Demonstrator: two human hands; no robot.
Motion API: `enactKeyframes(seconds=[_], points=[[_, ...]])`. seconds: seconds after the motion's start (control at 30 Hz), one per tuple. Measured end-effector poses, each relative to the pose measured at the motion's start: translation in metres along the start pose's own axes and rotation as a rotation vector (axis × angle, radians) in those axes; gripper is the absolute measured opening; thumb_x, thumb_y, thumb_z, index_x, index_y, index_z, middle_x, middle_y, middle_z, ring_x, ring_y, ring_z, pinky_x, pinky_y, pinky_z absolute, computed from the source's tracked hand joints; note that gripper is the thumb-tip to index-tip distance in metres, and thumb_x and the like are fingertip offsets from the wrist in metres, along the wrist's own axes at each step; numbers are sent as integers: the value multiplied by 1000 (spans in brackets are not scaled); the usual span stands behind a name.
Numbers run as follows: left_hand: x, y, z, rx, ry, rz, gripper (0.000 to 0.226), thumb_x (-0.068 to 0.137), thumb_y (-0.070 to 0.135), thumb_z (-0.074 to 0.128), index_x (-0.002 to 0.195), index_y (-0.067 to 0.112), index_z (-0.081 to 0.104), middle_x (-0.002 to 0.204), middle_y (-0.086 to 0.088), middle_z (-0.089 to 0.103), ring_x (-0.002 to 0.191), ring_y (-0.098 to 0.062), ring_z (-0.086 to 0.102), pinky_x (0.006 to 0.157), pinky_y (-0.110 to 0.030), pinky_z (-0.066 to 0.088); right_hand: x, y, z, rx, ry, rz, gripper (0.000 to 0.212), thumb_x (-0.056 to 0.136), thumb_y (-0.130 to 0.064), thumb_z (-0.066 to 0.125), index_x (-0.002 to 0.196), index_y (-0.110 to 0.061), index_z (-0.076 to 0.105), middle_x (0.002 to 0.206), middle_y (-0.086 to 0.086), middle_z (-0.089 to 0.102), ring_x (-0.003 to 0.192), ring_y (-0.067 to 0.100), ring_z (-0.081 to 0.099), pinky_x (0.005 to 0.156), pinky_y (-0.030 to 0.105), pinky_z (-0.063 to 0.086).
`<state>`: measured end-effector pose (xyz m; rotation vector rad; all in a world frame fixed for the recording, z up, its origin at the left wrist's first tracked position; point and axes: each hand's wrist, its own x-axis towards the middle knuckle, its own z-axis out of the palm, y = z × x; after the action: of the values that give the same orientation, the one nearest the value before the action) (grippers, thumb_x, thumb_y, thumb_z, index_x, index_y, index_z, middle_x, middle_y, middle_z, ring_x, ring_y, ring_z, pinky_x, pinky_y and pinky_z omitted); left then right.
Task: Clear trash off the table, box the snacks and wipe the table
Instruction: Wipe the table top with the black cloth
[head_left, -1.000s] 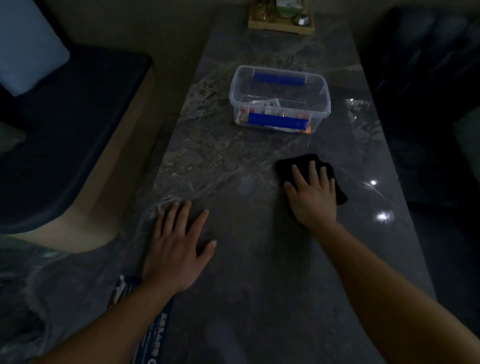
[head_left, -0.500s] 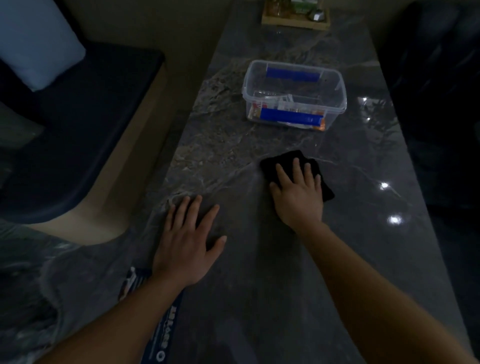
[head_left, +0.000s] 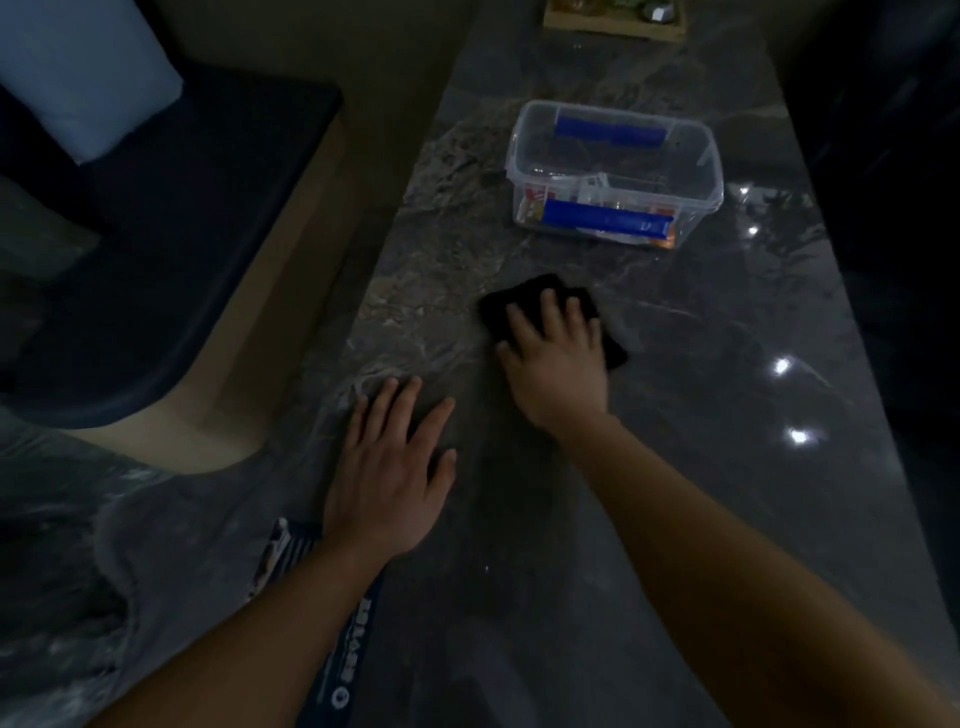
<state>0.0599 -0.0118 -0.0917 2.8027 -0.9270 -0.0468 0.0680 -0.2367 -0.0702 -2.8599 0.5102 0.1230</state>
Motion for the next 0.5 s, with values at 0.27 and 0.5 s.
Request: enactKeyframes(seconds=[0.27,0.5], points=[[0,3,-3,-2,1,-30,59,96,49,29,148,27,43,163,-9,31,152,-29,21,123,-55,17,-74,91,-3,-132,2,-72,57,102,-55,28,156,-37,29,169,6,15,156,30,8,126,49,7],[-1,4,-6,19,-31,-29,59,96,49,28,149,27,39,163,-11,30,151,-32,21,123,-56,14,-137,39,22,-98,18,-73,58,102,-56,24,157,-38,26,169,8,12,155,36,9,125,53,9]])
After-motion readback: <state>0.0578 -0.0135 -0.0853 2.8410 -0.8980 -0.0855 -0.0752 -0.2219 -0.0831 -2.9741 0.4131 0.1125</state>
